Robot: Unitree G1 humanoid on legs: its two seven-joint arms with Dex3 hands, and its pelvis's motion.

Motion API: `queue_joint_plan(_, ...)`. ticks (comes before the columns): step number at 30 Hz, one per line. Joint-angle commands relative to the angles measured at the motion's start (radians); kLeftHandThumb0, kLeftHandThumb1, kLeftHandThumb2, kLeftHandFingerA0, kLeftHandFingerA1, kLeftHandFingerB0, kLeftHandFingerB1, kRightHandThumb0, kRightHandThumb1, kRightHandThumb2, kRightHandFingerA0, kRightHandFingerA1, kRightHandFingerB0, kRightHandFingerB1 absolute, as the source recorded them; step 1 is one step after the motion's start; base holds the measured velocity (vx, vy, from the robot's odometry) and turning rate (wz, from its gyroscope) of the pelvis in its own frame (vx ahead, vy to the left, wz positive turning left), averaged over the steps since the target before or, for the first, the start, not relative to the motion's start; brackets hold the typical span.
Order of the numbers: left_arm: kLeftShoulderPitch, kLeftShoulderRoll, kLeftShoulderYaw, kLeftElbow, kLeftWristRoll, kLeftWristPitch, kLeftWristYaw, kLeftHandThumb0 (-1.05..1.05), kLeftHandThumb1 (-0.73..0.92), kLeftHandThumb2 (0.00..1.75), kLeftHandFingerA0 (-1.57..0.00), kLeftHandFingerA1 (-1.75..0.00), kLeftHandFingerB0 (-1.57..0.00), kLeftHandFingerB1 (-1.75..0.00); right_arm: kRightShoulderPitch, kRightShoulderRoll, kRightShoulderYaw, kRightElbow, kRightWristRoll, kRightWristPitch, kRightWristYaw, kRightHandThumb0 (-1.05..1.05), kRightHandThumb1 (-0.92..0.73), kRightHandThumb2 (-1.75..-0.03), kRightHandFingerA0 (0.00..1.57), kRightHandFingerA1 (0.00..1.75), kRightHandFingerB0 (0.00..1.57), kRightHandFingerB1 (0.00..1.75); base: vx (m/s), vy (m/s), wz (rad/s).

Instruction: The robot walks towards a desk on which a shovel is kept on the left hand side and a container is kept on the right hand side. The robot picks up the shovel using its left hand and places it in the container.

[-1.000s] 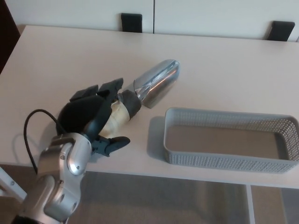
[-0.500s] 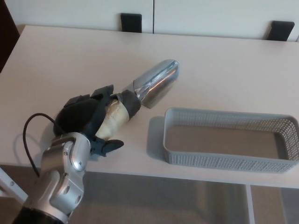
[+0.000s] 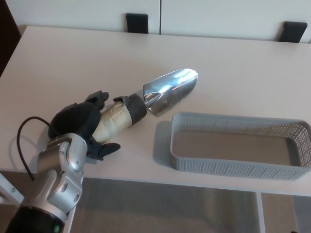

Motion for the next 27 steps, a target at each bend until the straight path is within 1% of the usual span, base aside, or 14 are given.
queue_joint_plan(1, -0.021, -0.004, -0.004, 0.037, -0.047, 0.008, -0.020, -0.64, 0.46, 0.75, -0.30, -0.44, -0.08, -0.29, -0.011, -0.014, 0.001, 0.001, 0.000, 0.008, 0.001, -0.24, -0.55, -0.55, 0.57, 0.55, 0.44, 0.45, 0.00, 0.000, 0.00)
queue_joint_plan(4, -0.029, -0.005, -0.013, 0.051, -0.074, -0.031, -0.031, -0.61, 0.48, 0.75, -0.32, -0.45, -0.08, -0.33, -0.020, -0.018, 0.002, 0.013, -0.002, -0.002, 0.002, -0.25, -0.55, -0.55, 0.58, 0.55, 0.45, 0.45, 0.00, 0.000, 0.00)
queue_joint_plan(5, -0.033, 0.001, -0.018, 0.058, -0.088, -0.052, -0.048, -0.52, 0.60, 0.58, -0.51, -0.39, -0.14, -0.26, -0.027, -0.019, 0.003, 0.018, -0.001, -0.004, 0.005, -0.25, -0.55, -0.55, 0.59, 0.56, 0.45, 0.46, 0.00, 0.000, 0.00)
queue_joint_plan(6, -0.036, 0.005, -0.016, 0.070, -0.109, -0.079, -0.060, -0.34, 0.44, 0.91, -0.57, -0.68, -0.03, -0.42, -0.030, -0.020, 0.005, 0.018, -0.004, -0.004, 0.004, -0.26, -0.55, -0.55, 0.59, 0.56, 0.45, 0.46, 0.00, 0.000, 0.00)
queue_joint_plan(7, -0.041, 0.008, -0.010, 0.086, -0.133, -0.106, -0.076, -0.39, 0.66, 0.60, -0.74, -0.72, -0.24, -0.29, -0.031, -0.022, 0.006, 0.016, -0.004, -0.007, 0.005, -0.25, -0.55, -0.55, 0.59, 0.56, 0.45, 0.46, 0.00, 0.000, 0.00)
queue_joint_plan(8, -0.048, 0.017, -0.014, 0.100, -0.149, -0.128, -0.102, -0.30, 0.75, 0.62, -0.85, -0.52, -0.29, -0.31, -0.032, -0.023, 0.006, 0.017, -0.002, -0.011, 0.008, -0.25, -0.55, -0.55, 0.58, 0.56, 0.45, 0.46, 0.00, 0.000, 0.00)
queue_joint_plan(9, -0.055, 0.026, -0.018, 0.117, -0.169, -0.150, -0.143, -0.23, 0.83, 0.68, -0.98, -0.58, -0.35, -0.33, -0.032, -0.025, 0.005, 0.019, 0.004, -0.018, 0.014, -0.24, -0.56, -0.56, 0.59, 0.57, 0.45, 0.46, 0.00, 0.000, 0.00)
queue_joint_plan(10, -0.059, 0.030, -0.020, 0.124, -0.179, -0.159, -0.155, -0.23, 0.83, 0.68, -0.98, -0.58, -0.35, -0.33, -0.033, -0.026, 0.004, 0.019, 0.006, -0.019, 0.016, -0.24, -0.56, -0.56, 0.59, 0.57, 0.45, 0.46, 0.00, 0.000, 0.00)
queue_joint_plan(11, -0.059, 0.035, -0.023, 0.137, -0.187, -0.188, -0.161, -0.07, 0.86, 0.65, -0.76, -0.50, -0.53, -0.38, -0.033, -0.028, 0.004, 0.016, 0.004, -0.019, 0.017, -0.26, -0.56, -0.56, 0.59, 0.57, 0.46, 0.46, 0.00, 0.000, 0.00)
queue_joint_plan(14, -0.065, 0.050, -0.037, 0.166, -0.196, -0.244, -0.170, -0.04, 0.85, 0.65, -0.75, -0.50, -0.64, -0.42, -0.042, -0.030, 0.007, 0.007, 0.000, -0.014, 0.017, -0.26, -0.55, -0.55, 0.60, 0.57, 0.46, 0.46, 0.00, 0.000, 0.00)
queue_joint_plan(16, -0.063, 0.062, -0.063, 0.181, -0.182, -0.281, -0.152, 0.01, 0.81, 0.63, -0.83, -0.95, -0.83, -0.56, -0.042, -0.041, 0.005, 0.008, 0.000, -0.027, 0.025, -0.26, -0.56, -0.56, 0.59, 0.57, 0.46, 0.46, 0.00, 0.000, 0.00)
queue_joint_plan(17, -0.063, 0.063, -0.075, 0.180, -0.168, -0.272, -0.144, -0.01, 0.83, 0.66, -0.80, -1.28, -0.82, -0.66, -0.039, -0.043, 0.004, 0.006, 0.006, -0.024, 0.032, -0.26, -0.56, -0.56, 0.60, 0.56, 0.46, 0.45, 0.00, 0.000, 0.00)
queue_joint_plan(20, -0.062, 0.069, -0.081, 0.174, -0.171, -0.256, -0.135, 0.02, 0.86, 0.63, -0.68, -1.51, -0.60, -1.17, -0.037, -0.047, 0.005, -0.013, 0.008, 0.008, 0.037, -0.27, -0.57, -0.56, 0.59, 0.53, 0.45, 0.43, 0.00, 0.000, 0.00)
queue_joint_plan(27, -0.070, 0.097, -0.108, 0.183, -0.163, -0.281, -0.106, -0.04, 0.80, 0.58, -0.63, -1.52, -0.53, -1.22, -0.040, -0.056, 0.005, -0.021, 0.004, 0.012, 0.046, -0.26, -0.58, -0.56, 0.61, 0.52, 0.46, 0.43, 0.00, 0.000, 0.00)
